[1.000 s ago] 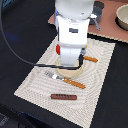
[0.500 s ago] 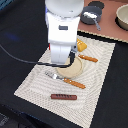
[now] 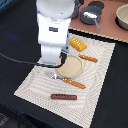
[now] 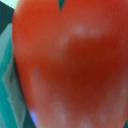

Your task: Interact with the objects in diverse but meaningful ways.

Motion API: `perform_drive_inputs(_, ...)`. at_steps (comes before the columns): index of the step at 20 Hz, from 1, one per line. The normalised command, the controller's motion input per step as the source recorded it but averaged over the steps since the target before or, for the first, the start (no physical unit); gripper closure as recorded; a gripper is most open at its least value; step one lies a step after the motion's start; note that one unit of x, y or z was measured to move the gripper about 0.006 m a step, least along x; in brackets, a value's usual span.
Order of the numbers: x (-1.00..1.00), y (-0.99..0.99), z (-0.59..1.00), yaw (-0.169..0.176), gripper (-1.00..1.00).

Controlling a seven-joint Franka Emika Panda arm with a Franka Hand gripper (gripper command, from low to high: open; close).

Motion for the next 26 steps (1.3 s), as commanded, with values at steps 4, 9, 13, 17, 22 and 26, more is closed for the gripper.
perform_drive_inputs(4,-0.96,0.23,-0.26,0.0,1.0)
perform_drive_inputs(9,-0.93,0.3,-0.27,0.0,1.0)
perform_drive_inputs(13,-0.93,0.32,-0.28,0.0,1.0)
perform_drive_inputs(17,-0.92,0.37,-0.31,0.0,1.0)
perform_drive_inputs(22,-0.72,0.37,-0.4,0.0,1.0)
perform_drive_inputs(26,-0.48,0.23,-0.53,0.0,1.0)
